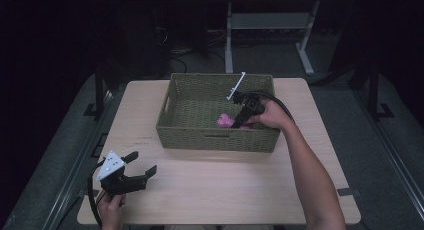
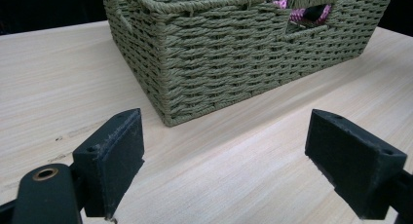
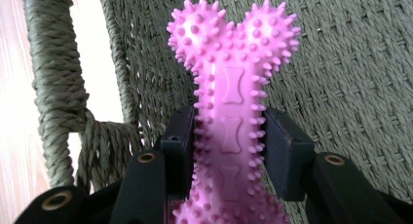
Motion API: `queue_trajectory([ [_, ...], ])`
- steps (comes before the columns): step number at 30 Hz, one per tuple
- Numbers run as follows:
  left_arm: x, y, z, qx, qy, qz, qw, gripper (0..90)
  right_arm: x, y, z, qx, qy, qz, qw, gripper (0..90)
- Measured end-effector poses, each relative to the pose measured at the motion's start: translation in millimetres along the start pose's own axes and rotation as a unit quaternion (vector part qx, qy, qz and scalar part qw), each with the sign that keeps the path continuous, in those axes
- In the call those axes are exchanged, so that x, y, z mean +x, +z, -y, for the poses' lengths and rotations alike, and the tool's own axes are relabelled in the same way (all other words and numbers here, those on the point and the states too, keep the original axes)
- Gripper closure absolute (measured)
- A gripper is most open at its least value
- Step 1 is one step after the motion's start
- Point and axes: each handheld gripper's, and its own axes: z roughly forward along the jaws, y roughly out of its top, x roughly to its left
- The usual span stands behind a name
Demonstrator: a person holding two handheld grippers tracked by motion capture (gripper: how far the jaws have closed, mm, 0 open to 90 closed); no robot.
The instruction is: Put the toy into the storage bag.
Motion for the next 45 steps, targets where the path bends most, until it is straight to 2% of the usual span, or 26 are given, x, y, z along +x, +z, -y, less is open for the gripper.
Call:
queue_trajectory([
  [4, 0.1, 0.1, 0.0, 0.0, 0.0, 0.0, 1.0, 13.8, -0.6, -2.7, -0.6, -0.015, 0.008, -0.01, 0.9998, 55.0],
  [9, 0.0, 0.1, -0.1, 0.001, 0.001, 0.0, 1.0, 13.8, -0.1, -6.5, 0.7, -0.016, 0.008, 0.0, 0.9998, 54.0],
  [21, -0.6, -0.5, 0.1, 0.0, 0.0, 0.0, 1.0, 13.9, 4.1, -16.6, 3.3, -0.027, 0.013, 0.004, 0.9995, 49.6],
  [28, -0.7, -0.5, 0.0, -0.001, -0.001, -0.001, 1.0, 13.8, 8.9, -27.7, 4.7, -0.048, 0.013, 0.007, 0.9988, 46.1],
  [45, -0.5, -0.5, 0.1, 0.0, 0.0, 0.0, 1.0, 13.9, 17.6, -47.2, 6.9, -0.064, 0.013, 0.021, 0.9976, 39.7],
])
